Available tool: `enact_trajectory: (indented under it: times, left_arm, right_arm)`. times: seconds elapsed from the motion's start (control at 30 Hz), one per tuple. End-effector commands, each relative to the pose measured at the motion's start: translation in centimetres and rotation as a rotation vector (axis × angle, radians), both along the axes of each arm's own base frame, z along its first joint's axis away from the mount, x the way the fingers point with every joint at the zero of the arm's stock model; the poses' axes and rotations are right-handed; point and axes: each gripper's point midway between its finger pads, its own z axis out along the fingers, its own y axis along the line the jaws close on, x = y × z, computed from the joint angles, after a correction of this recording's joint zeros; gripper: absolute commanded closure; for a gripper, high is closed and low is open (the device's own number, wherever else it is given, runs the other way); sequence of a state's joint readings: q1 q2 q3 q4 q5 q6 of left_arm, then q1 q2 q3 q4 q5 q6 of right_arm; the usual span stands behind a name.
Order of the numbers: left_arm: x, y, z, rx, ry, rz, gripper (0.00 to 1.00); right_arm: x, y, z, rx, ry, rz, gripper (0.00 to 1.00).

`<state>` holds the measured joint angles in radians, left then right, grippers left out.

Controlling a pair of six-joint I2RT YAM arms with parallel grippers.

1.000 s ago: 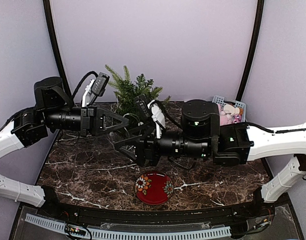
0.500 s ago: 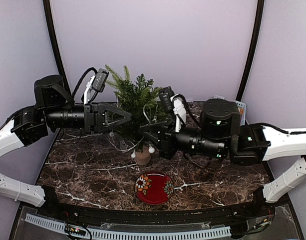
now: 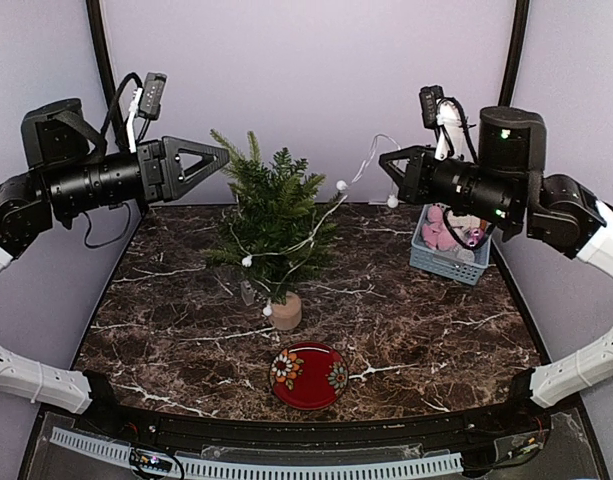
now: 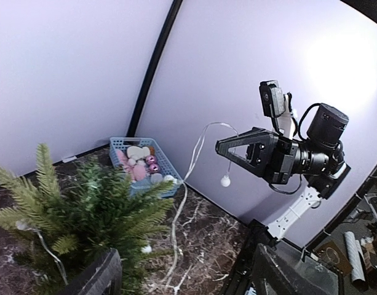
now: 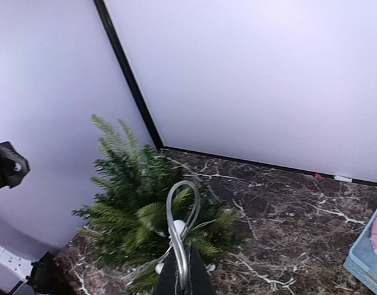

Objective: Decorate the small christmas tree

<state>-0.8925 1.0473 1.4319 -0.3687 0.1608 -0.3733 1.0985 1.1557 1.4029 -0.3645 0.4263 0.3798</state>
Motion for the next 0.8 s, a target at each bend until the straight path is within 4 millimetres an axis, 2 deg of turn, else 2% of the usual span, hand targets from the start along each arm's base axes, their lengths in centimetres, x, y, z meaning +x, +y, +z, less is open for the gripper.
enact_trajectory:
  times: [0.0,0.03,0.2,0.33,0.53,0.77]
  left_arm:
    - [2.0,1.7,-0.3,0.050,0.002,0.067,0.24]
    - [2.7,2.3,-0.2,0.047,0.005,0.088,0.23]
    - [3.9,3.2,-0.3,0.064,-0.019,0.116,0.21]
    - [5.5,4.2,-1.2,0.112,-0.041,0.153,0.18]
    - [8.3,5.4,-3.2,0.136,-0.008,0.170,0.17]
    - [10.3,4.8,-5.8,0.131,0.051,0.119,0.16]
  right_arm:
    - [2.8,-0.1,0.0,-0.053,0.028,-0.003,1.00]
    - [3.5,0.0,0.2,-0.061,0.028,-0.003,1.00]
    - [7.1,1.3,2.1,-0.087,0.013,0.008,1.00]
    - [9.8,3.9,2.4,-0.137,0.029,0.018,1.00]
    - [10.7,7.9,4.4,-0.076,0.017,0.124,1.00]
    - [10.6,11.5,5.1,0.005,0.047,0.234,1.00]
